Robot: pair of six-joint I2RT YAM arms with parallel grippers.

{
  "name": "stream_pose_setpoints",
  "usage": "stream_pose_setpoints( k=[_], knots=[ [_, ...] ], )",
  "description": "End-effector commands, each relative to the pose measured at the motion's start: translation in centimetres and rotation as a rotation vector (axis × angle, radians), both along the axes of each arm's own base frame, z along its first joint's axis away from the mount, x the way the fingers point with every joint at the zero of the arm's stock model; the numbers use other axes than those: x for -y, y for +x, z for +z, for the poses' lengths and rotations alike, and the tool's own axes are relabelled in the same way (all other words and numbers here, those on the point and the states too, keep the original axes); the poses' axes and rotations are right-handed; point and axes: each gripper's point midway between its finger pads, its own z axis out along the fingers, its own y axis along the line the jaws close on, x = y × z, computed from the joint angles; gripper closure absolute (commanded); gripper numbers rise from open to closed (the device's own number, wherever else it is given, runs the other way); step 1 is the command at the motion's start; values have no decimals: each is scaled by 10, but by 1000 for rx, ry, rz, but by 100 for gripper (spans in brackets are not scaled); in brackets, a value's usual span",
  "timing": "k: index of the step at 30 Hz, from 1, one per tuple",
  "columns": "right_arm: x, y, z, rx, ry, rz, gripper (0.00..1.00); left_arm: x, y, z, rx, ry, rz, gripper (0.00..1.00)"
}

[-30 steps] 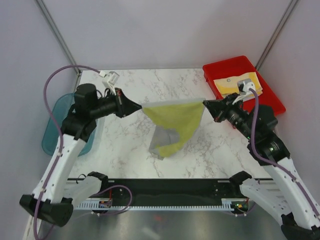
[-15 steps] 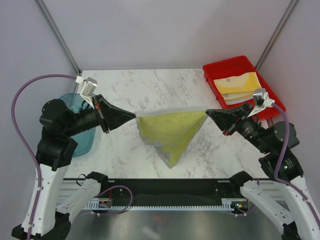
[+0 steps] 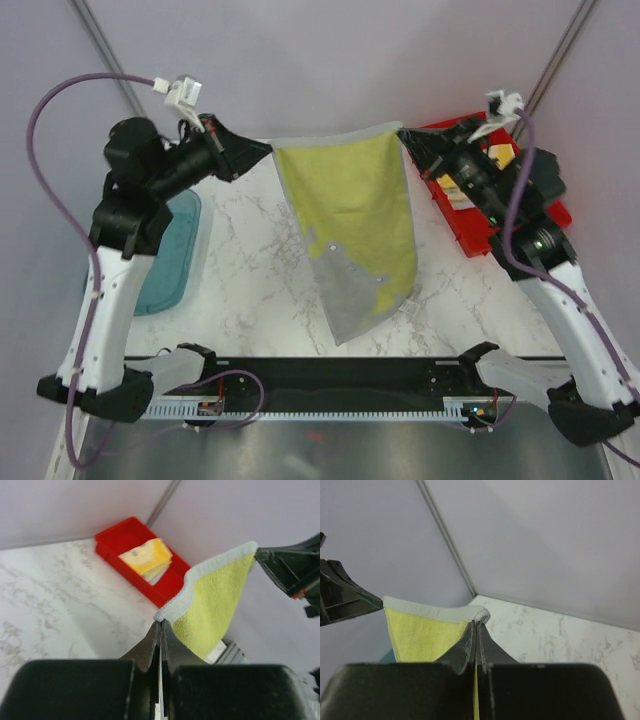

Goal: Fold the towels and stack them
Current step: Flatten out the crumpled towel, then fold the towel

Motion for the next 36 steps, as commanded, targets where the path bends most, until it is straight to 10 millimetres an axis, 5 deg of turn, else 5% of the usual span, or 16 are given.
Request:
stream_pose_setpoints(
  k=[1, 3, 6, 7, 9, 12, 13, 14, 15, 16, 17, 21, 27, 32, 35, 36],
  knots=[
    [-15, 80, -58, -87, -139, -123, 100, -19, 86, -62, -125, 156, 238, 98],
    [-26, 124, -97, -152, -203, -149, 100, -27, 131, -93, -173, 213, 300, 98],
    [-37, 174, -121, -183, -237, -146, 100, -34, 191, -135, -227, 246, 320, 98],
    [-50, 205, -156, -220, -273, -125, 100, -36, 207, -148, -243, 254, 324, 98],
    [-54, 240, -162, -203, -276, -130, 100, -41, 249, -176, -248, 260, 335, 98],
    [-58, 301, -194, -213, -289, -132, 100, -41, 289, -185, -204, 234, 298, 98],
    [-62, 322, -229, -254, -306, -116, 100, -38, 310, -218, -249, 247, 282, 98],
    [-63, 335, -212, -213, -284, -107, 100, -35, 321, -228, -249, 250, 252, 98],
    [-59, 347, -218, -215, -278, -99, 100, -32, 333, -217, -199, 249, 235, 98],
    [-65, 358, -246, -247, -283, -62, 100, -29, 345, -246, -240, 255, 209, 98],
    [-63, 365, -237, -224, -266, -57, 100, -25, 350, -238, -211, 248, 181, 98],
    [-53, 377, -260, -200, -275, -37, 100, -25, 359, -263, -229, 266, 181, 98],
    [-43, 379, -288, -173, -291, -4, 100, -21, 342, -279, -232, 289, 137, 98],
    [-27, 364, -300, -217, -310, 22, 100, -18, 314, -300, -271, 322, 100, 98],
    [-20, 341, -306, -256, -346, 53, 100, -18, 294, -298, -282, 327, 93, 98],
    [-19, 330, -292, -242, -351, 60, 100, -17, 289, -289, -265, 328, 90, 98]
  ],
)
